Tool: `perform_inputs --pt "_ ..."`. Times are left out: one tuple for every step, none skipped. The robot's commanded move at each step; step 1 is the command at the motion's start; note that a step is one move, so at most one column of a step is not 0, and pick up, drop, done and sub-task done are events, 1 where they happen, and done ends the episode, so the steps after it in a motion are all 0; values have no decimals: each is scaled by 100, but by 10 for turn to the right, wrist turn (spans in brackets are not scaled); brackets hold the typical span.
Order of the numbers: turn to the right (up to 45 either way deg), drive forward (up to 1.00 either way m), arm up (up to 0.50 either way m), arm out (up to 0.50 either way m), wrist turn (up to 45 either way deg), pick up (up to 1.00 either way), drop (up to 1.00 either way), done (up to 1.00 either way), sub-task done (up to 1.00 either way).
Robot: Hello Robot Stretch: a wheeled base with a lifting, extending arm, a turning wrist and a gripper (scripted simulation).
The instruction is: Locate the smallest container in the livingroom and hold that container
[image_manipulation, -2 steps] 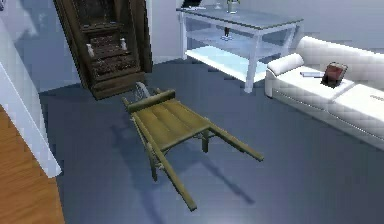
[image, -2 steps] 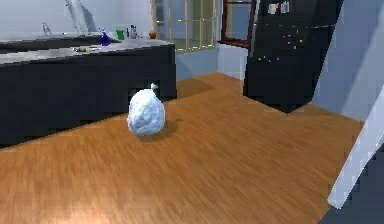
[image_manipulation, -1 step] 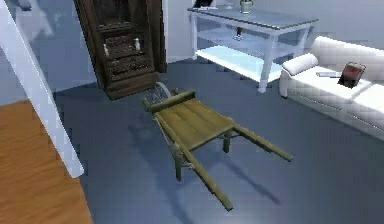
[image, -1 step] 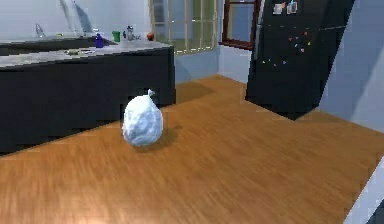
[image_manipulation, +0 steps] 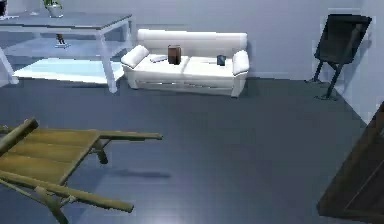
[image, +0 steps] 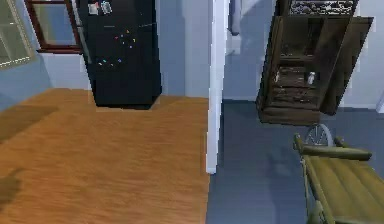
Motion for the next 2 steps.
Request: perform_inputs --pt "450 0 0 0 0 0 0 0 0" --pt "450 0 0 0 0 0 0 0 0"
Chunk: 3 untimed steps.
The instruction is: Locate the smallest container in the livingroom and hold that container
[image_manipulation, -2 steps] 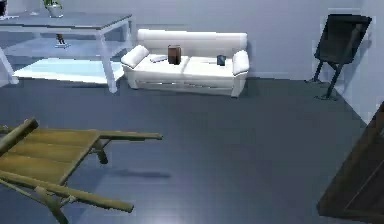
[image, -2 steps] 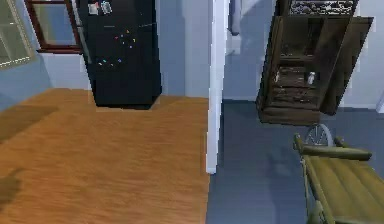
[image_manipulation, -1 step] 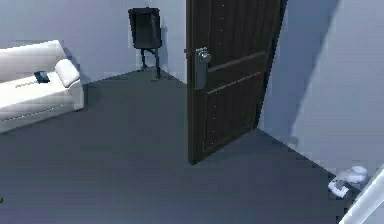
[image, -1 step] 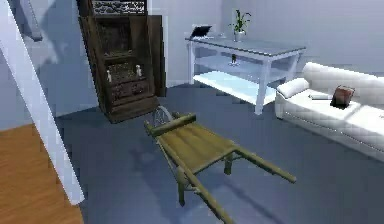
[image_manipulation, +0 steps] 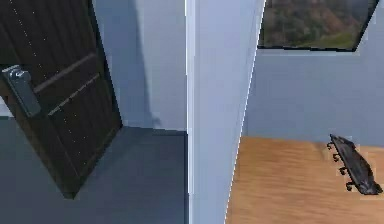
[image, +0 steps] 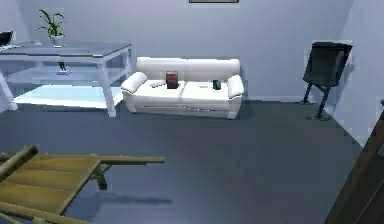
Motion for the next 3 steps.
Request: perform_inputs --pt "330 0 0 0 0 0 0 0 0" --pt "0 30 0 0 0 0 0 0 0" --pt "-60 0 0 0 0 0 0 0 0"
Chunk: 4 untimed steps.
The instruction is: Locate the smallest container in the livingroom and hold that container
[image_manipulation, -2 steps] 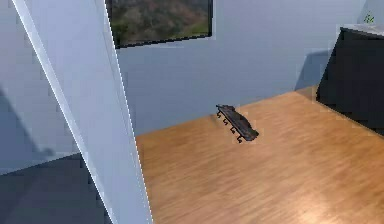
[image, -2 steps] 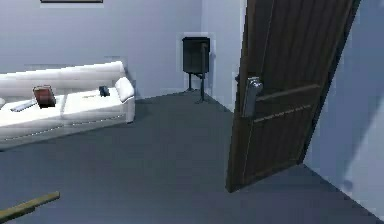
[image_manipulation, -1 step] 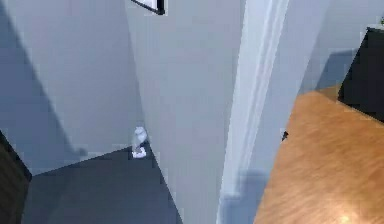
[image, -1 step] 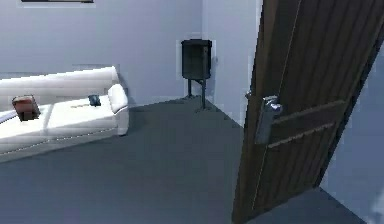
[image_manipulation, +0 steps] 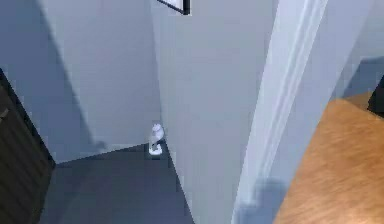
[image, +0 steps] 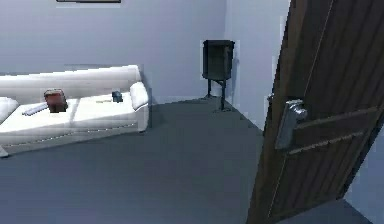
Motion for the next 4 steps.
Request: perform_inputs --pt "0 95 0 0 0 0 0 0 0" --pt "60 0 0 0 0 0 0 0 0" --pt "0 95 0 0 0 0 0 0 0" --pt "-450 0 0 0 0 0 0 0 0"
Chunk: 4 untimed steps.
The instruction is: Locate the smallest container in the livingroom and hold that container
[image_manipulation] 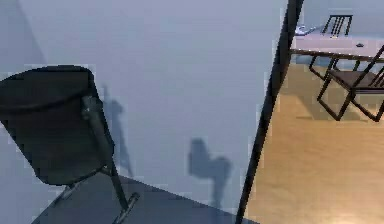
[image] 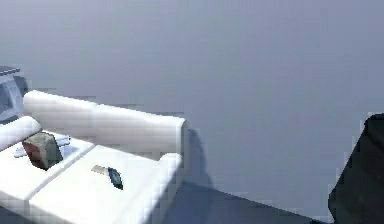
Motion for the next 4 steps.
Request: perform_inputs --pt "-450 0 0 0 0 0 0 0 0" --pt "-240 0 0 0 0 0 0 0 0" --pt "0 100 0 0 0 0 0 0 0" --pt "0 100 0 0 0 0 0 0 0"
